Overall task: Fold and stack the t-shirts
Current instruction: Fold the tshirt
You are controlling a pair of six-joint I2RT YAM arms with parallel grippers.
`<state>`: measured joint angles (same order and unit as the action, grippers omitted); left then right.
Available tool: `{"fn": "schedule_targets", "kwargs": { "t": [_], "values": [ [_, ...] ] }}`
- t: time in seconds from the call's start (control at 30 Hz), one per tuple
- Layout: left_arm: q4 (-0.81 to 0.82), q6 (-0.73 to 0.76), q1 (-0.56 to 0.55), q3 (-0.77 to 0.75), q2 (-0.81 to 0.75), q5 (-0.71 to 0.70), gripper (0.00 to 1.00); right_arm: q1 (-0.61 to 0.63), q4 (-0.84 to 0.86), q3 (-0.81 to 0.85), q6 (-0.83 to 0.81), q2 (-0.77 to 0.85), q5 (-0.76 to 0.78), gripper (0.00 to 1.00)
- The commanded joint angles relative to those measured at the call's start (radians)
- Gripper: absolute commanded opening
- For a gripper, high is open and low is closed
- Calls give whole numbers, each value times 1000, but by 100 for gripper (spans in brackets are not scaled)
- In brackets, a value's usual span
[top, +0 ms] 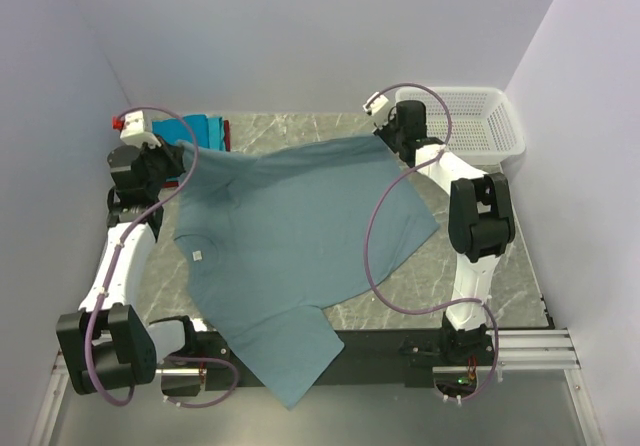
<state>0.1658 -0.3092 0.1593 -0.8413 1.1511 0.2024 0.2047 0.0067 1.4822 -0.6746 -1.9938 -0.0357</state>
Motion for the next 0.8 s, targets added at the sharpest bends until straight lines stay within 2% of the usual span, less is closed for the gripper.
{"fn": "schedule_targets", "kwargs": {
  "t": [0.0,0.27,0.77],
  "values": [
    [-3,-7,3,28,-44,14,0,-7,35,-10,-6,66,-9,0],
    [-29,-19,2,38,-37,23,0,-10,49,-49,-14,87,-4,0],
    [-94,-64,2,100,-136,63,0,-8,50,-97,-36,102,8,0]
  ]
}}
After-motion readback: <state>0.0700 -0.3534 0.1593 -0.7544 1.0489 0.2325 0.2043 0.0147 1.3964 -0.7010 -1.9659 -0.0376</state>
